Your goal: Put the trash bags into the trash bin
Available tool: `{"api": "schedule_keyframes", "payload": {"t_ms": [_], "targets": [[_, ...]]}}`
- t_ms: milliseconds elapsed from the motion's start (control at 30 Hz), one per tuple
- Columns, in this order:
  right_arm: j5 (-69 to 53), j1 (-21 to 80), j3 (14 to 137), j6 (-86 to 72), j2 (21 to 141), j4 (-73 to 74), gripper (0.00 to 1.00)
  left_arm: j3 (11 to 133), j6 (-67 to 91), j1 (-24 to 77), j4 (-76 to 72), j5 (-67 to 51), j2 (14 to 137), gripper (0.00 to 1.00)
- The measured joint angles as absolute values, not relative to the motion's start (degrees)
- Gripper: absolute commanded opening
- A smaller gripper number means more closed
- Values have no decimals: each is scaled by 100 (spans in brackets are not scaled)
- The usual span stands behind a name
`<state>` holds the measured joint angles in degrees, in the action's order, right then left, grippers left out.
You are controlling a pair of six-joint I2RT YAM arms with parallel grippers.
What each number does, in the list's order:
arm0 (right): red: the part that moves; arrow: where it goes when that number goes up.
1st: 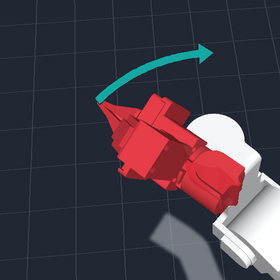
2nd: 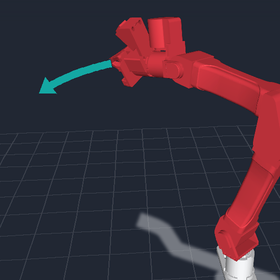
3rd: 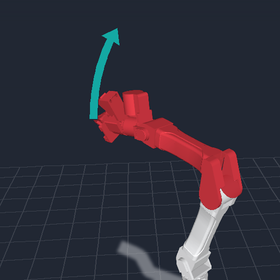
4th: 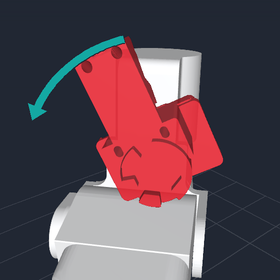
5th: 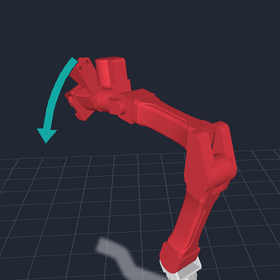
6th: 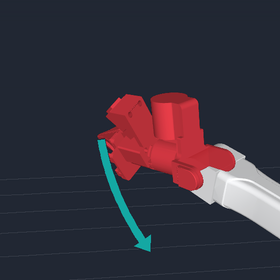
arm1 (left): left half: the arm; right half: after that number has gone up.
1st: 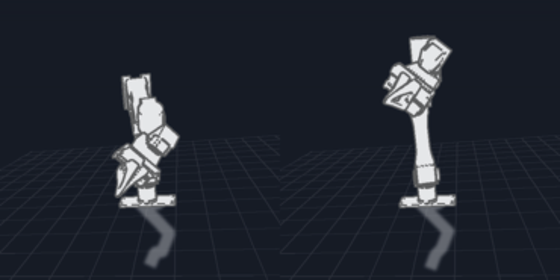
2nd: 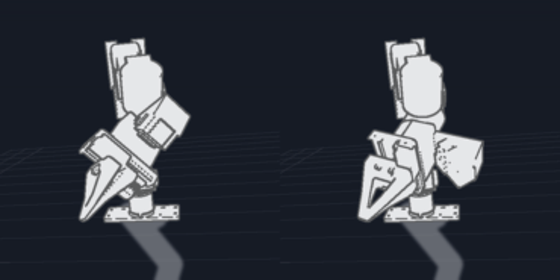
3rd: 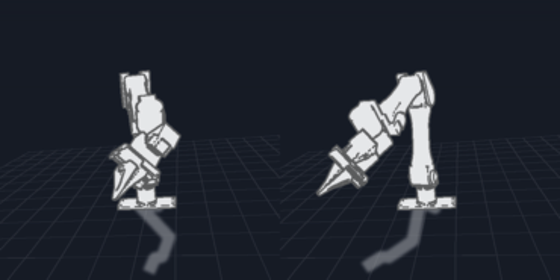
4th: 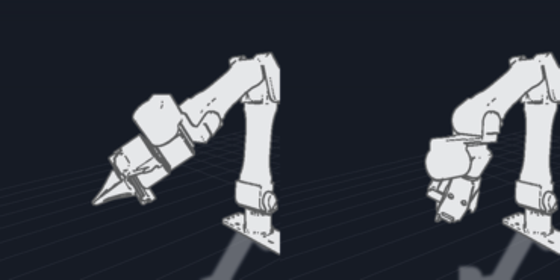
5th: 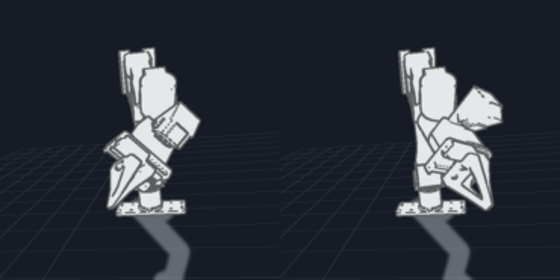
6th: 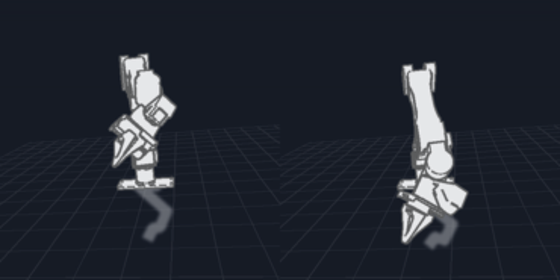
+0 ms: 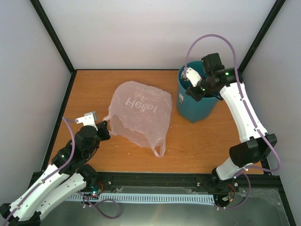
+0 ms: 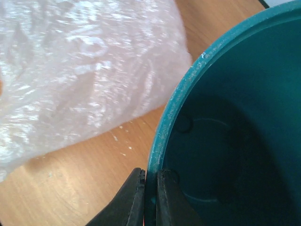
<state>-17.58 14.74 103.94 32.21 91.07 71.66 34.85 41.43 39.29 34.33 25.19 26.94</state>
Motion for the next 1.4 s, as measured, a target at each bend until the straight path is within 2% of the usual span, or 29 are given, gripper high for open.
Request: {"api": "schedule_keyframes", "payload": {"t_ms": [333, 933, 1233, 1300, 1400], "targets": [[-1885, 2408, 10370, 3212, 9078, 7131, 8, 3483, 4141, 3929, 3433, 2519, 2665, 1], [-1885, 2969, 10355, 3148, 9115, 6748, 9, 3452, 4141, 3929, 3430, 2515, 2569, 1], [-1594, 3776, 9950, 3260, 8895, 6692, 11, 3448, 4145, 3929, 3430, 2528, 2502, 1], [-1424, 3900, 9835, 3280, 8790, 6648, 15, 3448, 4145, 3929, 3430, 2528, 2502, 1], [-1179, 3962, 9786, 3295, 8722, 6591, 29, 3444, 4145, 3929, 3430, 2528, 2502, 1]]}}
